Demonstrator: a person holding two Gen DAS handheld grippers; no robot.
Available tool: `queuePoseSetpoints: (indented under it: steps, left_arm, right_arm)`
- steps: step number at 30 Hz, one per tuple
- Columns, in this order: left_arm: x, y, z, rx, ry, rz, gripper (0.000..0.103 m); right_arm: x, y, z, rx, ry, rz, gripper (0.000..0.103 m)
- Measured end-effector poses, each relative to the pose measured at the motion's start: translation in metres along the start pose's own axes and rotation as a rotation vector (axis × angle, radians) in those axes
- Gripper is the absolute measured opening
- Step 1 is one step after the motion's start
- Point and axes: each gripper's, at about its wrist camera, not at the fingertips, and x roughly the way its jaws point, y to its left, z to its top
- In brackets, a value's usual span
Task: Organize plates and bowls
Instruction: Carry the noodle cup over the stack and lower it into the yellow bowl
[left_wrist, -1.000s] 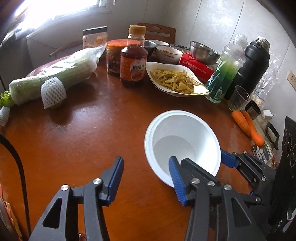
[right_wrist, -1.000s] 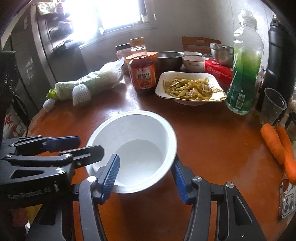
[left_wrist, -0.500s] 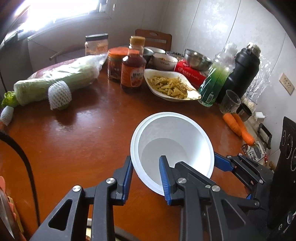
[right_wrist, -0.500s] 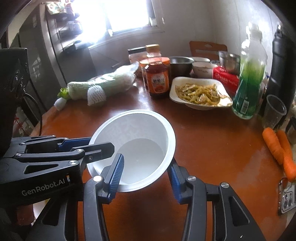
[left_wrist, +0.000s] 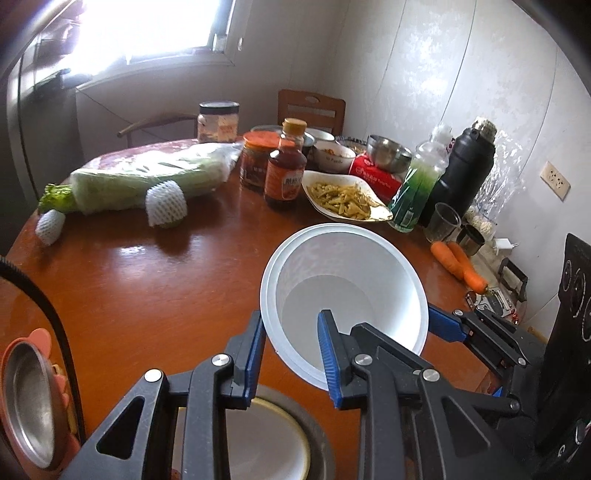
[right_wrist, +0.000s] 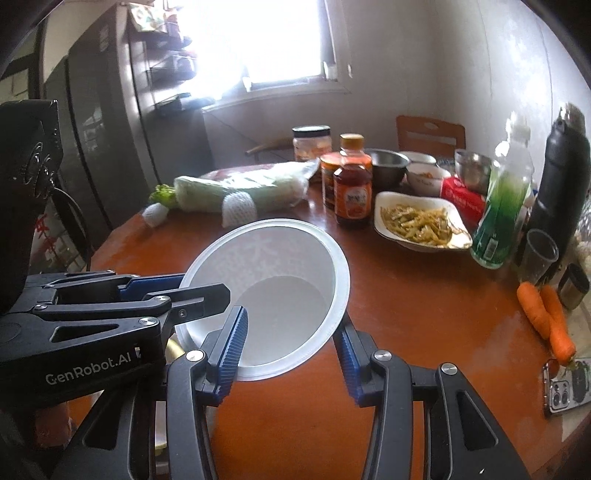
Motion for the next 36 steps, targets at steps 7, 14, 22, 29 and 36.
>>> queuePoseSetpoints:
  steps: [7, 14, 22, 29, 36]
  left_arm:
    - [-0.032, 0.008, -0.01, -0.002, -0.046, 0.021, 0.03]
    - [-0.063, 0.021, -0.023, -0.018, -0.084, 0.029, 0.03]
    - [-0.085, 0.033, -0.038, -0.024, -0.102, 0.037, 0.03]
    - [-0.105, 0.04, -0.051, -0.028, -0.127, 0.044, 0.03]
    - [-0.116, 0.042, -0.065, -0.017, -0.123, 0.061, 0.03]
  right_arm:
    - [-0.019, 0.028, -0.002, -0.036, -0.031, 0.009, 0.049]
    - [-0.036, 0.057, -0.005, -0.072, -0.056, 0.02, 0.049]
    - [-0.049, 0.083, -0.01, -0.096, -0.078, 0.037, 0.049]
    - [-0.059, 0.103, -0.016, -0.124, -0.085, 0.041, 0.049]
    - [-0.066, 0.113, -0.027, -0.131, -0.09, 0.048, 0.049]
